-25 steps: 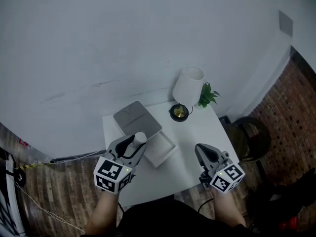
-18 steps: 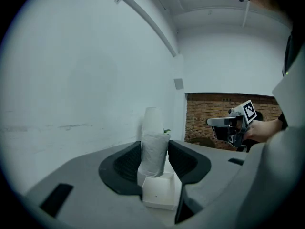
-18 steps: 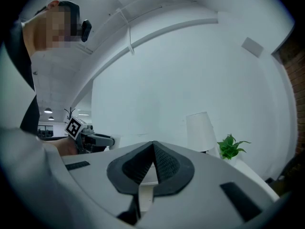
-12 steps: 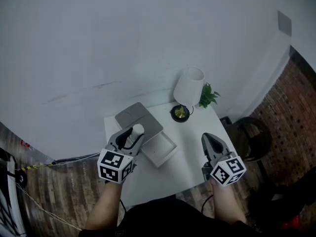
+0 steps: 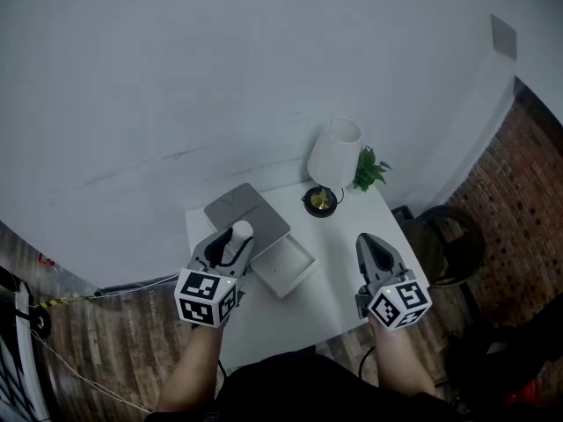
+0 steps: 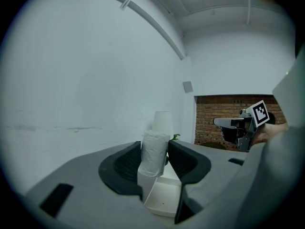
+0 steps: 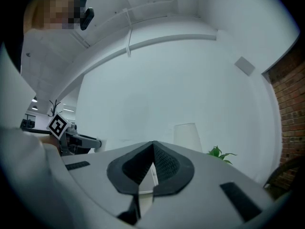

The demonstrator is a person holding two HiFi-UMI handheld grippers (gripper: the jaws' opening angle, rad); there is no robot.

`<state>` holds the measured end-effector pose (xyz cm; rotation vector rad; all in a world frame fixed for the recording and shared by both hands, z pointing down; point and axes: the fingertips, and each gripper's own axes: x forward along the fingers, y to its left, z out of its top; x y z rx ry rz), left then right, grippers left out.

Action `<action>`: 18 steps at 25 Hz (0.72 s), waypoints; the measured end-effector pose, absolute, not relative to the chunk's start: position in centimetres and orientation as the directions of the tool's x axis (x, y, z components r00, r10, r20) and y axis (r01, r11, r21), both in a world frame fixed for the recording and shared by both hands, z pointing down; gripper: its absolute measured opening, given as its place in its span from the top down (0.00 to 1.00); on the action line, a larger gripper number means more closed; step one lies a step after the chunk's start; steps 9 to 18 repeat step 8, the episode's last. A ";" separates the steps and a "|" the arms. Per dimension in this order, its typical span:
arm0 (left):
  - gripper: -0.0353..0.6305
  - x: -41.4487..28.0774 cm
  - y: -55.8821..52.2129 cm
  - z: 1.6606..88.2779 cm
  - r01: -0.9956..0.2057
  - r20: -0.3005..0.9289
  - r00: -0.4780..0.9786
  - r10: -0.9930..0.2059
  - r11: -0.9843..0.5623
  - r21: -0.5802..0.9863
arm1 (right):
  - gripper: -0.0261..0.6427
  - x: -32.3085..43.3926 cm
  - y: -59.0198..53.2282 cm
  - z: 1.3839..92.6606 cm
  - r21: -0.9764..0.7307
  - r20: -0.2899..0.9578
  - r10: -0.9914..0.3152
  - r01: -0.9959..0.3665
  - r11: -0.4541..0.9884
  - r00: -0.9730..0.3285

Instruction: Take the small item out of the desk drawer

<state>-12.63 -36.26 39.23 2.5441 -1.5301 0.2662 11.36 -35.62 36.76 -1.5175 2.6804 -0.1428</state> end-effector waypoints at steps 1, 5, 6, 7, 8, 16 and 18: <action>0.67 -12.5 -36.2 39.4 -0.885 0.236 0.460 -0.856 -0.463 0.047 | 0.96 11.3 -35.6 36.8 -0.108 -0.005 -0.857 -0.852 0.512 -0.515; 0.67 -12.1 -35.9 39.6 -0.883 0.239 0.464 -0.853 -0.468 0.043 | 0.96 11.3 -35.2 37.0 -0.114 -0.003 -0.854 -0.849 0.516 -0.520; 0.67 -12.0 -35.8 39.5 -0.882 0.238 0.465 -0.853 -0.469 0.041 | 0.96 11.3 -35.1 37.1 -0.117 -0.002 -0.855 -0.849 0.515 -0.519; 0.67 -12.0 -35.8 39.5 -0.882 0.236 0.466 -0.853 -0.470 0.039 | 0.96 11.4 -35.0 37.2 -0.121 -0.002 -0.856 -0.849 0.514 -0.518; 0.67 -11.9 -35.8 39.4 -0.881 0.234 0.466 -0.853 -0.471 0.037 | 0.96 11.5 -35.0 37.3 -0.124 -0.001 -0.856 -0.849 0.513 -0.517; 0.67 -11.9 -35.8 39.4 -0.881 0.234 0.466 -0.853 -0.471 0.037 | 0.96 11.5 -35.0 37.3 -0.124 -0.001 -0.856 -0.849 0.513 -0.517; 0.67 -11.9 -35.8 39.4 -0.881 0.234 0.466 -0.853 -0.471 0.037 | 0.96 11.5 -35.0 37.3 -0.124 -0.001 -0.856 -0.849 0.513 -0.517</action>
